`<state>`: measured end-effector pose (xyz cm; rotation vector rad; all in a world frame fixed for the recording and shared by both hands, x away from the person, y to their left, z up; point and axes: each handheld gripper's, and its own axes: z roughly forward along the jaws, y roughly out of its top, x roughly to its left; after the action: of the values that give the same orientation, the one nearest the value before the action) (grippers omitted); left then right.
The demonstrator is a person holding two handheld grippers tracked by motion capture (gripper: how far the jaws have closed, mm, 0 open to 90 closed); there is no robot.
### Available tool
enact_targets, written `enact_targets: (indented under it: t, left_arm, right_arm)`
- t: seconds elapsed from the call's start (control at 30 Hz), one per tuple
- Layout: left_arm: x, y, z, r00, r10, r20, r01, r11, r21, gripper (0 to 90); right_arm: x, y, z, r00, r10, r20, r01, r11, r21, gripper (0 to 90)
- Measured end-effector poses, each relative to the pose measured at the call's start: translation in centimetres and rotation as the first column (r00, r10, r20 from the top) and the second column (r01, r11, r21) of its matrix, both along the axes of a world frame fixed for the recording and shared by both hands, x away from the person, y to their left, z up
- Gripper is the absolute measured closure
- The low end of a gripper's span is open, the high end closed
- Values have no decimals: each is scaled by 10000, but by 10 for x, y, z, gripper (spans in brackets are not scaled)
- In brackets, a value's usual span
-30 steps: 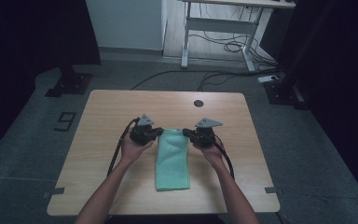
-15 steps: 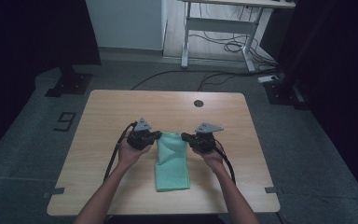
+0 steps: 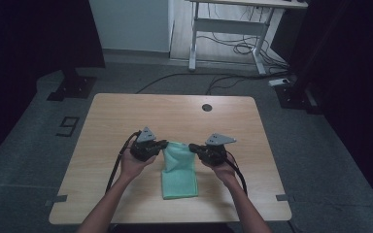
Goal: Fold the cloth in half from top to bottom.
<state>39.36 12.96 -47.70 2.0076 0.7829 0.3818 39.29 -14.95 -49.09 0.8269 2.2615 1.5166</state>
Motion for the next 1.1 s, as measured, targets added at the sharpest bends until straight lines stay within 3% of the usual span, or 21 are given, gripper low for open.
enact_targets:
  t: [0.5,0.7,1.1]
  left_arm:
    - [-24,-4,-1,9990,-453,55,450,9978,481,855]
    - [-30,-6,1,9980,-623,103,617,9969,485,857]
    - [-40,-6,-12,9975,-687,-160,694,9961,536,861]
  right_arm:
    - [-19,-5,-15,9984,382,-407,-385,9992,-58,866]
    - [-27,-7,-15,9984,442,-361,-439,9990,79,866]
    - [-37,-6,-28,9962,529,-699,-538,9985,-110,865]
